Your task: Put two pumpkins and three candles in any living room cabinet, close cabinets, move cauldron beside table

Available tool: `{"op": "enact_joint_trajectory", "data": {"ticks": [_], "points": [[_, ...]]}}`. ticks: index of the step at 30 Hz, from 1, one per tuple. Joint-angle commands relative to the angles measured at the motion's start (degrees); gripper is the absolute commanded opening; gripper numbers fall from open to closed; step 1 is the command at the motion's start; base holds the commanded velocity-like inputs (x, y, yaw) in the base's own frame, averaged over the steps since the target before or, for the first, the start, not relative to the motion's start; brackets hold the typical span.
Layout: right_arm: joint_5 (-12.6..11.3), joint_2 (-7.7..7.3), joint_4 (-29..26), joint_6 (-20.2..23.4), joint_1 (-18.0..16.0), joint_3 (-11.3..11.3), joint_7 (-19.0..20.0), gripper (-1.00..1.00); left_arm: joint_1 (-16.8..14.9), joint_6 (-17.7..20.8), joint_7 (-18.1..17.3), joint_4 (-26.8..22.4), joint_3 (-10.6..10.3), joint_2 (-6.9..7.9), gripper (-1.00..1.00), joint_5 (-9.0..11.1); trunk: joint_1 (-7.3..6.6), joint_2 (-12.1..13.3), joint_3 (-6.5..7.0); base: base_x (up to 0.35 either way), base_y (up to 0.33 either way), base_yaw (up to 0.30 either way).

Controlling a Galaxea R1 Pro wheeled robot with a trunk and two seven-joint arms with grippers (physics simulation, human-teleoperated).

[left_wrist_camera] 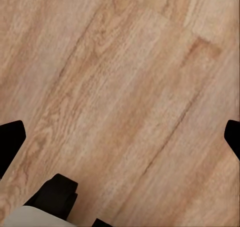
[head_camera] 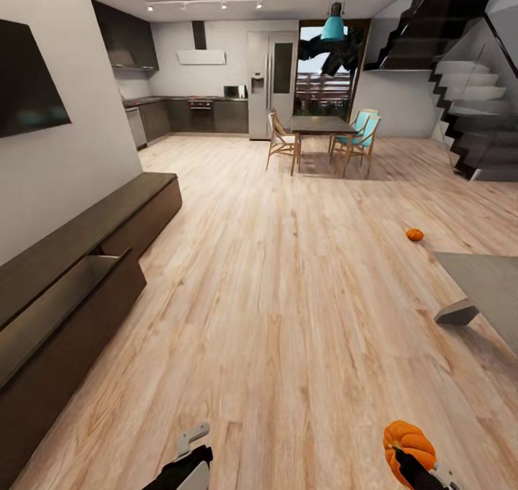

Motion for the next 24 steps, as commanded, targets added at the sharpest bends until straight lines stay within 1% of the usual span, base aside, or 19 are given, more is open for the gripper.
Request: {"op": "enact_joint_trajectory", "data": {"ticks": [1, 24], "points": [[-0.54, 0.03, 0.01, -0.14, -0.05, -0.04, 0.26, -1.00, -0.03, 0.09, 0.39, -0.08, -0.49, 0.06, 1.00, 0.35, 0.03, -0.02, -0.05, 0.350, 0.000, -0.028], [-0.43, 0.05, 0.01, -0.08, -0.05, -0.01, 0.26, -1.00, -0.03, 0.09, 0.39, -0.07, -0.49, 0.11, 1.00, 0.35, 0.03, -0.02, -0.07, 0.350, 0.000, -0.002]]}}
